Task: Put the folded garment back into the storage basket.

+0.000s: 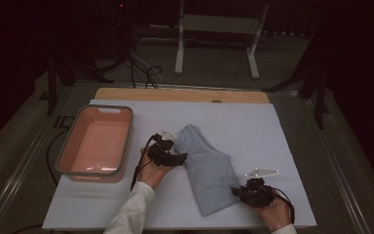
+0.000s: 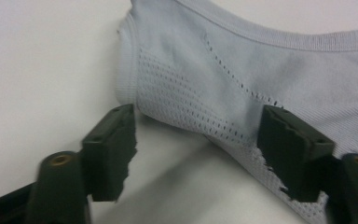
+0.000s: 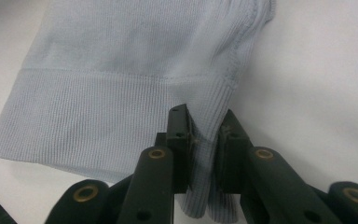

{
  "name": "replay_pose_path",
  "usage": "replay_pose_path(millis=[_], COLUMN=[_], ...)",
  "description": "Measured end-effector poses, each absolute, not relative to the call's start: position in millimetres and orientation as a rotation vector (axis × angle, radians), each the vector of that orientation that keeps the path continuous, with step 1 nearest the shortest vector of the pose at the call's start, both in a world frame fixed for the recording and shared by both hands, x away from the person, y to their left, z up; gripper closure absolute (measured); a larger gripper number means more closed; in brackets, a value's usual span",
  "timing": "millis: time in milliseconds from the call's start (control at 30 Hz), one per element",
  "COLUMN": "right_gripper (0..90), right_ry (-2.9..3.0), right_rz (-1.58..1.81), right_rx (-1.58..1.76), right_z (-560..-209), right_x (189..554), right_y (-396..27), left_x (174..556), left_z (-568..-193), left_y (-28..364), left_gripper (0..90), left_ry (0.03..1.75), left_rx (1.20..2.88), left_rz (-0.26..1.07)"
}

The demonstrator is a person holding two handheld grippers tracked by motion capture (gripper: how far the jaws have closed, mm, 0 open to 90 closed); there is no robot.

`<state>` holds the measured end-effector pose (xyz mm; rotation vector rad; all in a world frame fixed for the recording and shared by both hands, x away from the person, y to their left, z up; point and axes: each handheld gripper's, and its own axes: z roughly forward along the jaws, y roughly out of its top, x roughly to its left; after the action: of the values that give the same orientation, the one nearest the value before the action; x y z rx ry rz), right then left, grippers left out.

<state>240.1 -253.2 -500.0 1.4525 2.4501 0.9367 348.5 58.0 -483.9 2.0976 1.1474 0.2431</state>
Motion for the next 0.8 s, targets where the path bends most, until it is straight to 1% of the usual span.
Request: replay_pose_path(millis=[233, 300, 367, 433, 567, 667, 700, 733, 800], right_gripper=[78.5, 78.5, 78.4, 78.4, 78.4, 78.5, 78.5, 78.4, 78.4], right_ry=[2.447, 2.448, 2.449, 2.451, 2.453, 2.453, 2.453, 2.454, 2.453], right_rz=[0.923, 0.923, 0.922, 0.92, 0.917, 0.912, 0.912, 0.913, 0.912], right_rx=[1.451, 1.449, 1.447, 1.445, 1.44, 1.436, 1.436, 1.435, 1.436], right_z=[-500, -500, -500, -500, -500, -500, -500, -500, -500], right_x=[240, 240, 240, 240, 240, 240, 240, 240, 240], right_y=[-252, -252, -252, -251, -251, -251, -251, -251, -251], left_x=[362, 371, 376, 380, 387, 390, 391, 394, 396], left_z=[-491, -495, -497, -497, -499, -500, -499, -499, -498], left_y=[59, 60, 60, 59, 58, 59, 58, 59, 57], left_gripper=[32.1, 33.4, 33.4, 35.6, 42.2, 52.4, 52.4, 60.3, 70.1], left_ry=[1.193, 1.222, 1.221, 1.218, 1.229, 1.219, 1.224, 1.218, 1.206], left_rx=[2.07, 2.058, 2.048, 2.062, 2.068, 2.073, 2.076, 2.078, 2.111], left_rz=[0.226, 0.25, 0.264, 0.287, 0.299, 0.294, 0.298, 0.279, 0.288])
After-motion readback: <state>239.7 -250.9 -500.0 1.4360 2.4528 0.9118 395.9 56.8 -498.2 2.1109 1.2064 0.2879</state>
